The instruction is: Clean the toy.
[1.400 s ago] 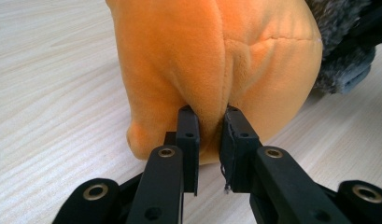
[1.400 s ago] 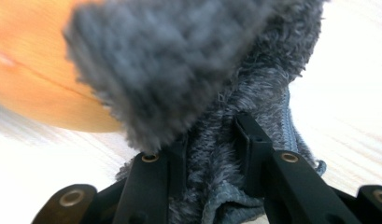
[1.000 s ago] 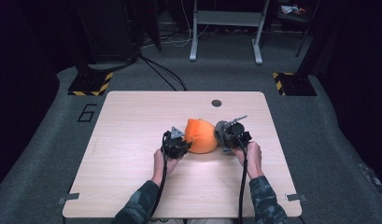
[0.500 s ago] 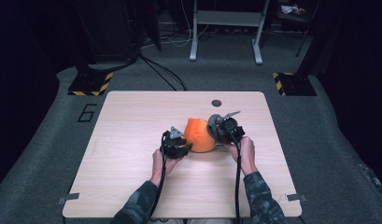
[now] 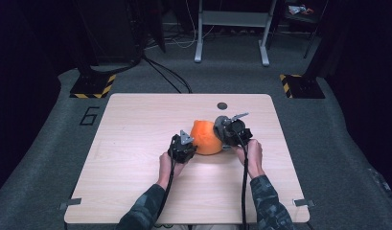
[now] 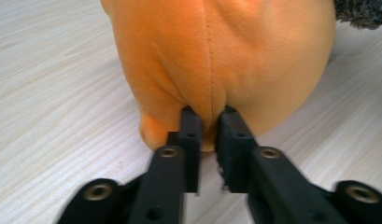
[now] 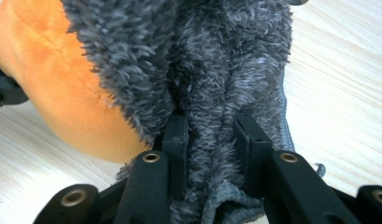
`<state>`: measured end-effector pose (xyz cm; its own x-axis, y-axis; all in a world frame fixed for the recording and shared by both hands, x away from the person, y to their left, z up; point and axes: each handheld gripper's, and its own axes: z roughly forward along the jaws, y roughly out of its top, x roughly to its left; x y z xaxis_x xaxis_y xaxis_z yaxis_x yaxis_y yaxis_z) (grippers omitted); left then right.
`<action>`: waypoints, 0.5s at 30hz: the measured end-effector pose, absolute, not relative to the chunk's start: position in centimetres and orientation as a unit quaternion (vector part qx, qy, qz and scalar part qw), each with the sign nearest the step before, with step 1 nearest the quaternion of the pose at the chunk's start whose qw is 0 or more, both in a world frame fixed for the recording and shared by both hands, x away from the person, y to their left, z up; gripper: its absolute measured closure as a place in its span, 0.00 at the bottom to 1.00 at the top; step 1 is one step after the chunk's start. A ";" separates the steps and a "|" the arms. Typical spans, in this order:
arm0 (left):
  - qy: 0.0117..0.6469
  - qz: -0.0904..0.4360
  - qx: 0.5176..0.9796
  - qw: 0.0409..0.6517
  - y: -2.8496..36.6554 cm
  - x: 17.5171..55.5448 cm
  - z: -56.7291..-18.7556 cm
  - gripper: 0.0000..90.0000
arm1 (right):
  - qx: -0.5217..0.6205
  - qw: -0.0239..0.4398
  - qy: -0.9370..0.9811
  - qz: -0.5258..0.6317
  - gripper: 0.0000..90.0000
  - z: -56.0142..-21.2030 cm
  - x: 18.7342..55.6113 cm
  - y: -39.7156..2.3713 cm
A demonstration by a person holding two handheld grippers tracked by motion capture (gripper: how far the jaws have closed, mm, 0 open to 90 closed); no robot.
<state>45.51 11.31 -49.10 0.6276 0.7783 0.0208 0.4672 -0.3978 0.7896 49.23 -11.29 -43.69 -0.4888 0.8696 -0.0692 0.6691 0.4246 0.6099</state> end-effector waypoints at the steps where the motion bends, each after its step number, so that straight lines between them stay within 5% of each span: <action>1: 0.385 0.196 0.810 0.396 11.3 45.4 -49.0 0.93 | 0.471 0.192 0.819 0.266 0.76 -43.6 49.1 -11.4; 15: 0.368 0.163 0.817 0.412 10.9 44.2 -46.4 0.95 | 0.457 0.211 0.816 0.285 0.76 -41.3 47.4 -11.8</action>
<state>44.17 10.94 -46.39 0.6761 0.7359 -0.0369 0.4668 -0.3891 0.7942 47.35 -11.81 -41.26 -0.4935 0.8656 -0.0845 0.6253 0.4207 0.6573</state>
